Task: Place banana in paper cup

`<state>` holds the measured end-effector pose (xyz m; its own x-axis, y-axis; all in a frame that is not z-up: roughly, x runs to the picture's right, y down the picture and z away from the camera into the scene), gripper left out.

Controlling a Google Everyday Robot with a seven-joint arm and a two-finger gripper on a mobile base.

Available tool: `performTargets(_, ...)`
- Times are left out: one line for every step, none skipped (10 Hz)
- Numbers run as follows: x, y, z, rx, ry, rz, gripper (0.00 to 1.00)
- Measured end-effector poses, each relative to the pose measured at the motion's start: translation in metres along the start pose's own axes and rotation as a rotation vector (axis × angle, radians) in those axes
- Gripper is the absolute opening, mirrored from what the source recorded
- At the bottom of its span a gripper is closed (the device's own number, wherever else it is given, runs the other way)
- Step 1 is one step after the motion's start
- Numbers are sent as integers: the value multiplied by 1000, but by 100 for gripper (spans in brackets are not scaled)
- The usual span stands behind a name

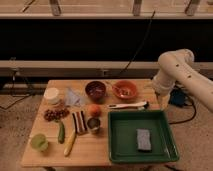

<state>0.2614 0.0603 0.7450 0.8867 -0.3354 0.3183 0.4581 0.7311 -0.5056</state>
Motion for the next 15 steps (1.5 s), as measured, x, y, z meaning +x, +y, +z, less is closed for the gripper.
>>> performTargets(0, 0, 0, 0, 0, 0, 80)
performTargets(0, 0, 0, 0, 0, 0, 80)
performTargets(0, 0, 0, 0, 0, 0, 80)
performTargets(0, 0, 0, -1, 0, -2, 80)
performTargets(-1, 0, 0, -2, 0, -5, 80)
performTargets(-6, 2, 2, -3, 0, -30, 80)
performTargets(-21, 7, 6, -6, -3, -72, 80)
performTargets(-37, 10, 10, -12, -6, -100, 80)
performTargets(-60, 8, 17, -18, -12, -132, 80)
performTargets(-82, 4, 22, -25, -16, -161, 80)
performTargets(-109, -2, 29, -33, -22, -195, 80)
performTargets(-131, -8, 35, -42, -26, -224, 80)
performTargets(-159, -16, 44, -54, -29, -261, 80)
performTargets(-182, -24, 51, -63, -32, -290, 80)
performTargets(-203, -30, 57, -70, -36, -317, 80)
